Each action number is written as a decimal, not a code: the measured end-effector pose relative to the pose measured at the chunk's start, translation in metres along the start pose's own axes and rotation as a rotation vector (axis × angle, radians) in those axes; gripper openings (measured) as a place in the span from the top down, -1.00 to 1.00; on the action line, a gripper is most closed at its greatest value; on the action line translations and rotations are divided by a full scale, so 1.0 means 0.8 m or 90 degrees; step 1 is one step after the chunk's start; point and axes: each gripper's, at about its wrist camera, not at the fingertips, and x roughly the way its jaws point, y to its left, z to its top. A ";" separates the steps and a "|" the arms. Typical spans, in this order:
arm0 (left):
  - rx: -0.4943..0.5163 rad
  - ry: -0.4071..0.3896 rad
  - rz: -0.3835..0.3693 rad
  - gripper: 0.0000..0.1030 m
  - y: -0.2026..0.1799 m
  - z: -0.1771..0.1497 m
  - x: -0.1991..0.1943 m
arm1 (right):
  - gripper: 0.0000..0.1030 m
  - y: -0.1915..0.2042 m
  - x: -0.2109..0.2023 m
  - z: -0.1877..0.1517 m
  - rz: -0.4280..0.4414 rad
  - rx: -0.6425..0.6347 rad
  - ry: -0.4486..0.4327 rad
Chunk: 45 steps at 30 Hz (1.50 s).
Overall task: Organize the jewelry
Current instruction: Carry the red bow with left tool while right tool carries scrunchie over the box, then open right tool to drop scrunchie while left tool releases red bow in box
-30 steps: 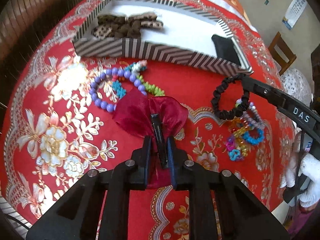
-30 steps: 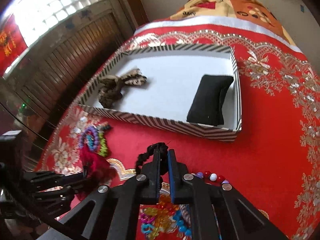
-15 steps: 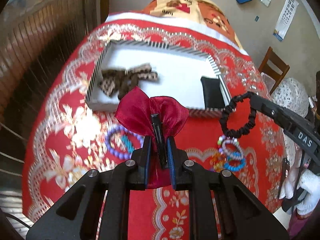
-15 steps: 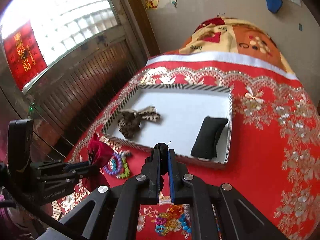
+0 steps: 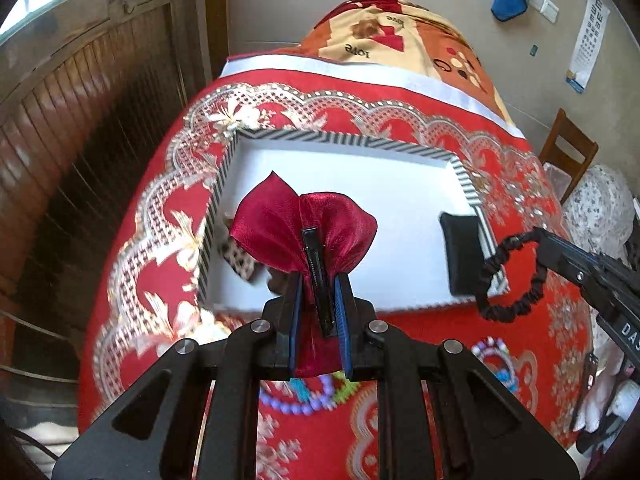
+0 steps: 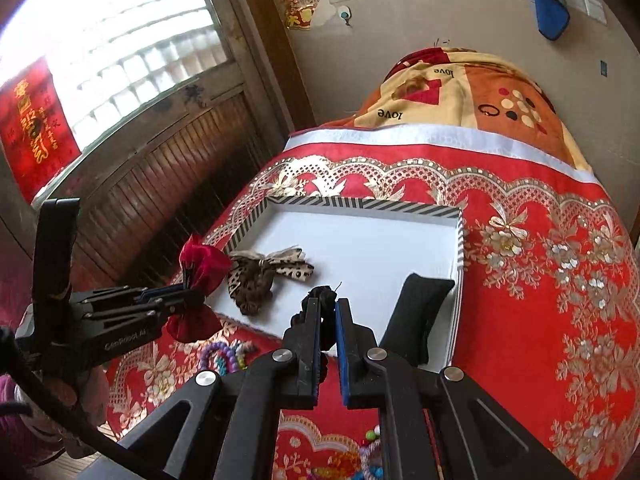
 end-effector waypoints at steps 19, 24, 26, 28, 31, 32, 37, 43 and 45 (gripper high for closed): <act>0.001 0.027 0.034 0.72 0.053 0.089 0.083 | 0.88 -0.028 0.086 0.064 -0.030 0.022 0.034; -0.007 0.045 0.031 0.72 0.058 0.109 0.110 | 0.88 -0.053 0.115 0.079 -0.043 0.043 0.052; -0.013 0.056 0.030 0.72 0.061 0.118 0.124 | 0.88 -0.064 0.129 0.083 -0.047 0.051 0.062; -0.020 0.066 0.029 0.72 0.064 0.123 0.137 | 0.88 -0.077 0.146 0.087 -0.048 0.065 0.074; -0.022 0.078 0.035 0.72 0.065 0.127 0.156 | 0.88 -0.095 0.170 0.090 -0.054 0.081 0.089; -0.024 0.082 0.036 0.72 0.066 0.128 0.162 | 0.88 -0.103 0.180 0.090 -0.060 0.088 0.097; -0.028 0.101 0.039 0.72 0.068 0.128 0.185 | 0.88 -0.139 0.216 0.088 -0.090 0.126 0.117; -0.040 0.107 0.018 0.25 0.071 0.126 0.200 | 0.79 -0.149 0.226 0.080 -0.104 0.128 0.130; -0.051 0.104 0.010 0.14 0.072 0.126 0.199 | 0.46 -0.146 0.218 0.077 -0.105 0.124 0.121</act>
